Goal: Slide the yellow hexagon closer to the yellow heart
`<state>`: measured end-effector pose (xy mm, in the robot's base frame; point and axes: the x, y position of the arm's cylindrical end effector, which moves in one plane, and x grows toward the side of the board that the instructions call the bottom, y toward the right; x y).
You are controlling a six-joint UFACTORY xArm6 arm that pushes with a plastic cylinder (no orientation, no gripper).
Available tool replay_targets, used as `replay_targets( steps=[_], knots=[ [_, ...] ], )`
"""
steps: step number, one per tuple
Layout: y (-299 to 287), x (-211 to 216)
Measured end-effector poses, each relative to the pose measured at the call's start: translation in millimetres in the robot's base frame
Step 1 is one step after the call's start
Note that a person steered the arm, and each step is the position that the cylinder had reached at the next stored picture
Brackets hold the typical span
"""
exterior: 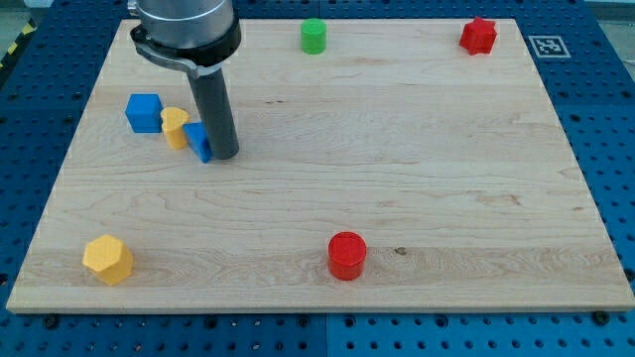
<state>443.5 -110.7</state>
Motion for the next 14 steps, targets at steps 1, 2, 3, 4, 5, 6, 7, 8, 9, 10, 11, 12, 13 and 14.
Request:
replay_targets(
  steps=[1, 2, 3, 4, 5, 6, 7, 8, 9, 10, 11, 12, 13, 14],
  knots=[
    [36.8, 55.2],
    [57.7, 129.6],
    [62.7, 174.1],
    [61.5, 175.4],
    [54.9, 175.4],
    [31.2, 175.2],
    [2.0, 174.8],
    [-30.2, 174.7],
    [-78.2, 175.2],
    [-86.9, 174.8],
    [-87.8, 173.3],
    [-93.5, 165.1],
    [-94.3, 144.2],
    [-97.0, 124.7]
  ],
)
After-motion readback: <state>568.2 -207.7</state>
